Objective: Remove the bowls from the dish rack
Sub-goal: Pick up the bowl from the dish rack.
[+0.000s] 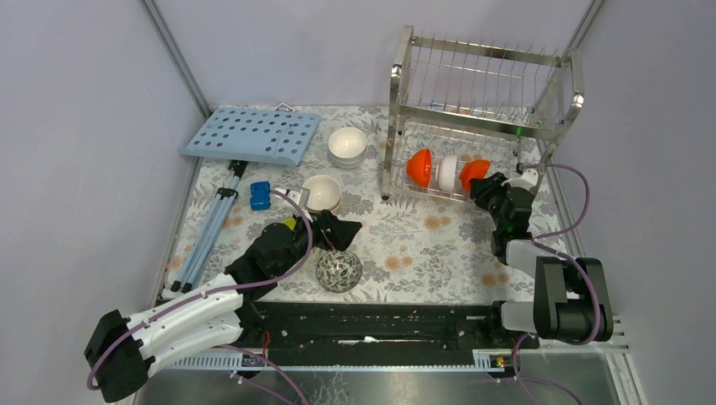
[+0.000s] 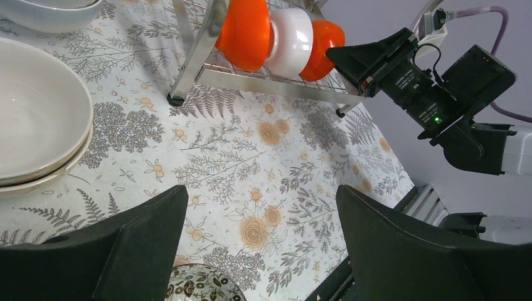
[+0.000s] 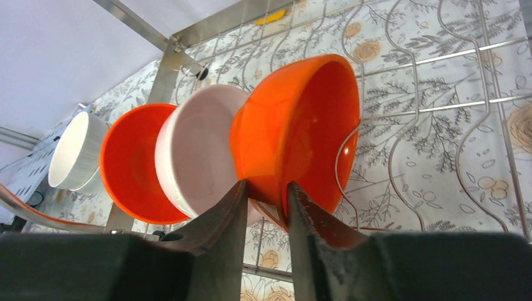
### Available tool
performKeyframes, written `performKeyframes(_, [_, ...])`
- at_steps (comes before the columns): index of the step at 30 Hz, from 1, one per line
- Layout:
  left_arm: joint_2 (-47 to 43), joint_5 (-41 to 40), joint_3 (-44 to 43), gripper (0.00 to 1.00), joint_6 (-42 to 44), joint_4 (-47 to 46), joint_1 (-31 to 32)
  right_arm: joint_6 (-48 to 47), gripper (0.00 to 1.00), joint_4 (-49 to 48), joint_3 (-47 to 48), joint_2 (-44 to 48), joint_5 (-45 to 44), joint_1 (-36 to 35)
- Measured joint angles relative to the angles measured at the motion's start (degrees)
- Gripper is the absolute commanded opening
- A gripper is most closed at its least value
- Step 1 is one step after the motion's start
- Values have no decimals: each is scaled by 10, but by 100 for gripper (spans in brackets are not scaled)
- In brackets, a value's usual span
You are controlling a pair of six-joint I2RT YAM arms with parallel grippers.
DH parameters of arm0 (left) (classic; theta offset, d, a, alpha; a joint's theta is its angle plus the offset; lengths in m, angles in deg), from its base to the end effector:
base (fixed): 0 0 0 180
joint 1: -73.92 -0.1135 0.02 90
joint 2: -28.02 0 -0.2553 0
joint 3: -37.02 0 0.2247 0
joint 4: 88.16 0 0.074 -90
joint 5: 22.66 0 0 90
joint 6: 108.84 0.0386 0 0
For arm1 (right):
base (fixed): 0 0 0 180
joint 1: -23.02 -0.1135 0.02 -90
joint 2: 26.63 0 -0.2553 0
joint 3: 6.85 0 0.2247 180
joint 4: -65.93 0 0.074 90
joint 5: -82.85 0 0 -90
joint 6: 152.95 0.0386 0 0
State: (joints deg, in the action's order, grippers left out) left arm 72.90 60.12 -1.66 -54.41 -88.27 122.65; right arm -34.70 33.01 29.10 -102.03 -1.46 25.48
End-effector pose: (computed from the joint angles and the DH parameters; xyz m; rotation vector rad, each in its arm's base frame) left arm 0.1185 -0.1277 0.2575 0.1034 1.7746 -0.9877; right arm 0.2408 -0.0065 0.2050 0.3775 1.6594 0.4208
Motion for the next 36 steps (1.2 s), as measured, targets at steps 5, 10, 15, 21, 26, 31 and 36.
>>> performKeyframes(5, [2,0,5,91,0,-8,0,5,21,-30,0,-8,19,2])
performKeyframes(10, [4,0,5,91,1,-13,0,9,12,-42,0,-13,30,2])
performKeyframes(15, [13,0,5,91,2,-17,0,22,3,-49,0,-11,38,2])
performKeyframes(21, [19,0,5,91,2,-17,0,43,0,-46,2,14,43,1])
performKeyframes(26, [19,0,5,91,2,-17,0,56,0,-34,6,42,21,2])
performKeyframes(31, [19,-1,5,91,2,-15,0,65,0,-28,8,69,10,2])
performKeyframes(36, [17,-2,5,90,2,-3,0,70,0,-14,10,90,9,2])
